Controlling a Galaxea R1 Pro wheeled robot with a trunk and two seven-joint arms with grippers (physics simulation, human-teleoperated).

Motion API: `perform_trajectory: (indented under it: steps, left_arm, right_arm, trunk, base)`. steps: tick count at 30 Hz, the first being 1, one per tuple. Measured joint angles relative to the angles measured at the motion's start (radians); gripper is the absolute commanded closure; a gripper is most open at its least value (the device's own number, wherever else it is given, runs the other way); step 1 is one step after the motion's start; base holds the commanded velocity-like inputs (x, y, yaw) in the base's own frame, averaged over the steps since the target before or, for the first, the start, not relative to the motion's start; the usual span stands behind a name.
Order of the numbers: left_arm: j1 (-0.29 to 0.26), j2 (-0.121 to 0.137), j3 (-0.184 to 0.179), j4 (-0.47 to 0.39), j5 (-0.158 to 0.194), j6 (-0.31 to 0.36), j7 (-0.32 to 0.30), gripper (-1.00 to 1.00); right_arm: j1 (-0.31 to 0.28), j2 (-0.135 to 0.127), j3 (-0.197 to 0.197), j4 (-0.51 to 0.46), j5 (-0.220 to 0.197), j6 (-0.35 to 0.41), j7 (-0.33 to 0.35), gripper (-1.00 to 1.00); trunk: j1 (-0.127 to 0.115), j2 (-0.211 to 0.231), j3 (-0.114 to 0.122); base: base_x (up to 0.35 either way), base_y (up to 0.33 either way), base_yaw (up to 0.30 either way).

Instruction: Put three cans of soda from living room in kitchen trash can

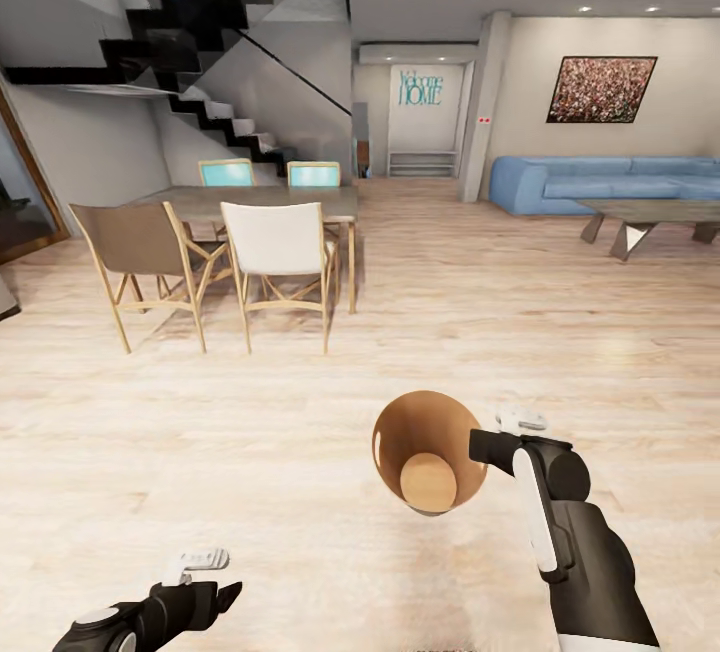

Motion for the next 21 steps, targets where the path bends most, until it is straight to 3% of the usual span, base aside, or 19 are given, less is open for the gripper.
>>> perform_trajectory:
  steps: [21]
  left_arm:
    - [0.0, 0.0, -0.002, -0.002, -0.001, 0.0, 0.0, -1.0]
  right_arm:
    - [0.0, 0.0, 0.0, 0.001, -0.001, 0.0, 0.0, 1.0]
  trunk:
    - [0.0, 0.0, 0.0]
  base:
    - [0.0, 0.0, -0.284]
